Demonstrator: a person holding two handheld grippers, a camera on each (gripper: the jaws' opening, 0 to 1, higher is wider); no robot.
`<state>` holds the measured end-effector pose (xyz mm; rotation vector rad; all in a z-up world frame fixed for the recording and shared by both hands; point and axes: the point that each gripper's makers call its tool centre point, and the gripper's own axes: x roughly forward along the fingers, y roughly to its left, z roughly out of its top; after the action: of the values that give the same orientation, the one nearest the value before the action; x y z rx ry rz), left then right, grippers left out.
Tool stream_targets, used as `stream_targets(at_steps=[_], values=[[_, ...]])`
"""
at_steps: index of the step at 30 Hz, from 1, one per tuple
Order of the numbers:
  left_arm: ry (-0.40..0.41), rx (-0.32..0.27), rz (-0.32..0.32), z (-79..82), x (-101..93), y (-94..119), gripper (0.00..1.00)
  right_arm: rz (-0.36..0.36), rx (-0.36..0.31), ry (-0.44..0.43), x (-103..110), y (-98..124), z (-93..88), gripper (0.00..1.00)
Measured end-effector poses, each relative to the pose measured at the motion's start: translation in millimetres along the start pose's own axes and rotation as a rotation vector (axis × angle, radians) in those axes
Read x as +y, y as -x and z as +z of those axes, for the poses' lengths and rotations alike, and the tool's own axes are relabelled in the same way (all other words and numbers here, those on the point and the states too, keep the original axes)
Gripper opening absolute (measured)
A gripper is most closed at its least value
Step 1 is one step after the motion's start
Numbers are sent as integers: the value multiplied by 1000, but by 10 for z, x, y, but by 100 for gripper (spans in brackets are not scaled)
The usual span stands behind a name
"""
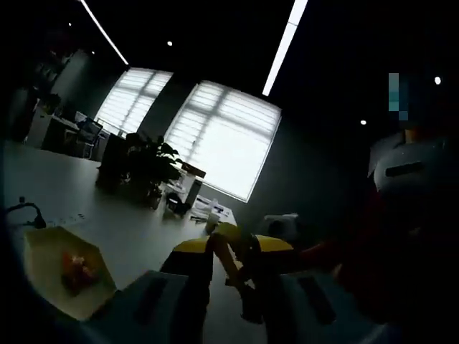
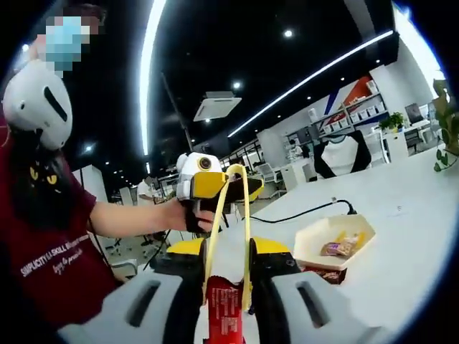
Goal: Place the target food into the container with the food tongs after gripping and lifting it, then release it inside without dropping or visibly crushing the food.
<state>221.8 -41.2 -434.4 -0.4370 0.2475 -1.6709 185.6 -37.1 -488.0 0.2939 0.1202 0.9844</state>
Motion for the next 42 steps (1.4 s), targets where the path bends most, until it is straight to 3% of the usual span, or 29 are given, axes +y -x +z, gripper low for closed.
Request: stream_targets(at_steps=[2,6,9,15,19,22,24,29,31,33,35,38,39,42], values=[[-1,1,-9,9,-7,-19,21,0,12,24,-16,-18,-18,21],[-64,82,5,-91,50,-78,20,-16,79,83,-140,-96,-205,28],[-92,122,12,-122,92,-120,20,-71,135,36,-281,-119,-335,31],[-149,147,34,-4,108,-76,20,-117,130,-38,-302,-105,-335,36],[-217,284,44,-103,92,-36,20,-164,110,-176,-346,-133,-265,38],[-221,286,26,-56,29,-80,20,-126,133,-174,-249,-196,-254,39],[-268,342,23,-67,15,-82,20,-97,152,-106,-128,-278,-223,39],[-290,394,-18,-84,-107,-99,20,-62,199,-86,-2,-365,-198,37],[-314,437,-35,-95,-165,-84,20,-54,244,29,-2,-362,-212,33],[-324,440,-44,-70,-220,-89,20,-55,273,117,-5,-365,-223,28],[-344,442,-53,-71,-280,-95,20,-19,290,137,92,-388,-222,29],[-376,437,-62,-84,-338,-112,20,-27,293,168,94,-407,-205,28],[-384,443,-58,-98,-344,-112,20,-28,298,162,93,-409,-213,28],[-399,450,-56,-114,-372,-103,20,-31,271,-19,120,-417,-196,31]])
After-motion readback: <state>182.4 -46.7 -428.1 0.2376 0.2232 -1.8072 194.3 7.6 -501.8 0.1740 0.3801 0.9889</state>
